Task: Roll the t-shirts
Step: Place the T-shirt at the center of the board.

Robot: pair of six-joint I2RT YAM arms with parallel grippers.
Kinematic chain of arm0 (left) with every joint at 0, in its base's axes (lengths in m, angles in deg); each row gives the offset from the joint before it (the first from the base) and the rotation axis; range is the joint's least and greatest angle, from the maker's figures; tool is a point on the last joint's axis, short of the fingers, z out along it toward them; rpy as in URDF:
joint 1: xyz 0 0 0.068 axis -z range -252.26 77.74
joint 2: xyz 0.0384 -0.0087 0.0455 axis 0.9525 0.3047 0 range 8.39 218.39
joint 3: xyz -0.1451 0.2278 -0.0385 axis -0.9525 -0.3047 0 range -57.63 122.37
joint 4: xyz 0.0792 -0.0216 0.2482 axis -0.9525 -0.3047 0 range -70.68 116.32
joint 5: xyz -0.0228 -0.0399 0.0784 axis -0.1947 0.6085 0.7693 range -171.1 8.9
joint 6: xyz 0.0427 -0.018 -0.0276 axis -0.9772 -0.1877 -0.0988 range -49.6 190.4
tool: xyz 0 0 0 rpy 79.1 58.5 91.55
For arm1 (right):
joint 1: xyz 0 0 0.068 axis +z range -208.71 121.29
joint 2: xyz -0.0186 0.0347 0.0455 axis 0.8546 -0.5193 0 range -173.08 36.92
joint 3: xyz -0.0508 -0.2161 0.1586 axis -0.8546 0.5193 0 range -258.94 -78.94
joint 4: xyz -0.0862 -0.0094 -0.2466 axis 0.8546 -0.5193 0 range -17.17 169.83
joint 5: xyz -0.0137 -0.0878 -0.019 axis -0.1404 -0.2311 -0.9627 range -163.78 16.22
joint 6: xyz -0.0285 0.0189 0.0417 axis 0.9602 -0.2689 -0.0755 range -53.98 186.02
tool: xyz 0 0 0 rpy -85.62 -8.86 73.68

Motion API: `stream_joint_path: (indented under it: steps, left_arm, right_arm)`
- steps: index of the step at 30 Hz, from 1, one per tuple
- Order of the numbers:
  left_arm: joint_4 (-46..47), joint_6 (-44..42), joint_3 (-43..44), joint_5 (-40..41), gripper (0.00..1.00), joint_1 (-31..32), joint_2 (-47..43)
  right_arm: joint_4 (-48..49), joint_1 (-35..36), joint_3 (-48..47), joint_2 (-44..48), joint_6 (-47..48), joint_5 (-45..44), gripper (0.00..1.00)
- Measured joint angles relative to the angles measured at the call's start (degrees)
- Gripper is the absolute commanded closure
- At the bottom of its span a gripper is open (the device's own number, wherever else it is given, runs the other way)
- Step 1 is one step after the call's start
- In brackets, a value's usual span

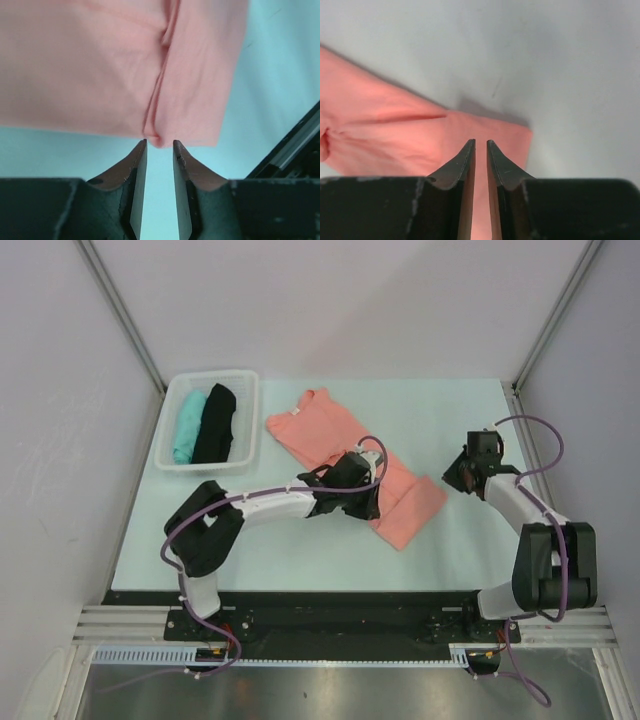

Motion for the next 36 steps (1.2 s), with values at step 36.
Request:
stream_joint_path:
  steps: [36]
  left_arm:
    - [4.7, 2.5, 17.5, -2.0, 0.84, 3.0, 17.7]
  right_arm:
    - [3.6, 5.4, 10.4, 7.3, -2.2, 9.8, 0.86]
